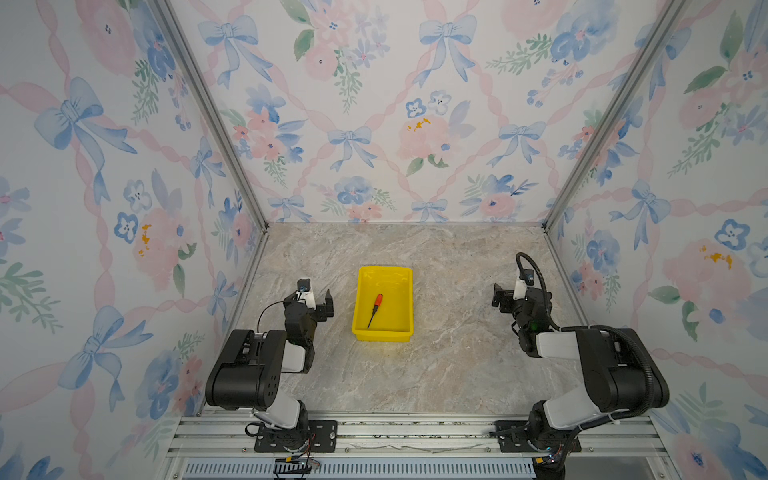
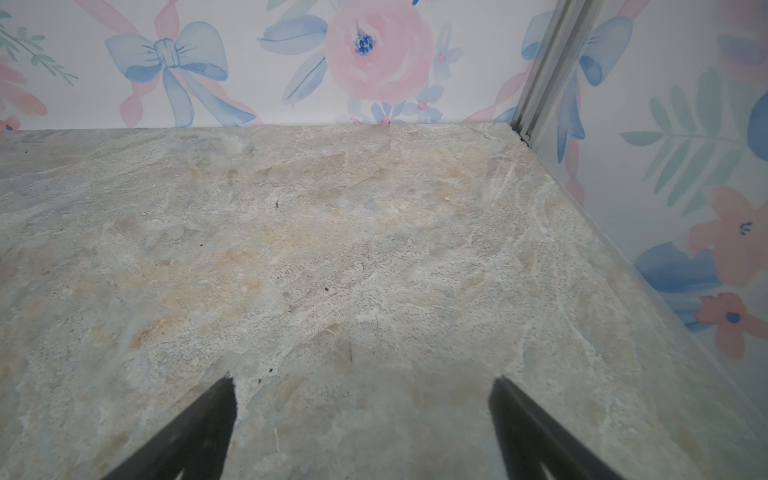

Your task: Put the screwdriver in the bin

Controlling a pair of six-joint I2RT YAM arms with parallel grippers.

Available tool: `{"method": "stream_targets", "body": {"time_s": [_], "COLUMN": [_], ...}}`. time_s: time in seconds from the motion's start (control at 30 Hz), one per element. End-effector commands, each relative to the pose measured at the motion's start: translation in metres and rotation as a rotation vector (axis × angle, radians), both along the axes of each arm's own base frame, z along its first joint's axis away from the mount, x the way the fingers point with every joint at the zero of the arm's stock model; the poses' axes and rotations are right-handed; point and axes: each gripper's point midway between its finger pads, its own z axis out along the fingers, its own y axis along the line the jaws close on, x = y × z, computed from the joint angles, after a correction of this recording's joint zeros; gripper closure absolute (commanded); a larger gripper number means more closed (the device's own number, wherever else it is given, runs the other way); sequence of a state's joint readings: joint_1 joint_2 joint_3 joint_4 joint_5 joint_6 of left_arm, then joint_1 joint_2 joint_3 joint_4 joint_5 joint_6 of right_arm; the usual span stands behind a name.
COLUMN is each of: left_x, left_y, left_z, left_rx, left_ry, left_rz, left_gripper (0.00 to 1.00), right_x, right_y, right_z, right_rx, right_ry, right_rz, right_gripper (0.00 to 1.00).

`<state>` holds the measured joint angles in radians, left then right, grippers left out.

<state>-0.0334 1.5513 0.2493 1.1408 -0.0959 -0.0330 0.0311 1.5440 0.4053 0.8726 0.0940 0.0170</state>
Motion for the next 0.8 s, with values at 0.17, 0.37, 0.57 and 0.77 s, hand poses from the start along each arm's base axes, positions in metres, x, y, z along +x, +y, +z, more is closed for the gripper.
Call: {"method": "stream_targets", "body": {"time_s": [0.17,0.37,0.57,0.77], "left_x": [0.0005,0.001,0.0015,0.0018], "left_y": [0.0013,0.0016,0.0014,0.0016], "left_z": [0.0069,0.0065,0.0073,0.0072], "left_rx": [0.018,0.016,0.017,0.016], "left_ry": [-0.03,-0.03,-0.033,-0.032], "left_rz": [0.021,0.023,0.022,0.022], "left_gripper": [0.02,0.02,0.03,0.02], "right_x": [-0.001,-0.001,-0.0008,-0.0009], "right_y": [0.0024,0.0028,0.0033,0.0047], "right_z": [0.0014,0.0008,0.0014,0.001], "right_rx": [-0.014,-0.02,-0.02,-0.028], "right_ry": [-0.014,-0.01,-0.013,-0.01], "right_rz": [0.001,0.001,0.001,0.003], "right_gripper": [0.03,0.03,0.03,0.03]}}
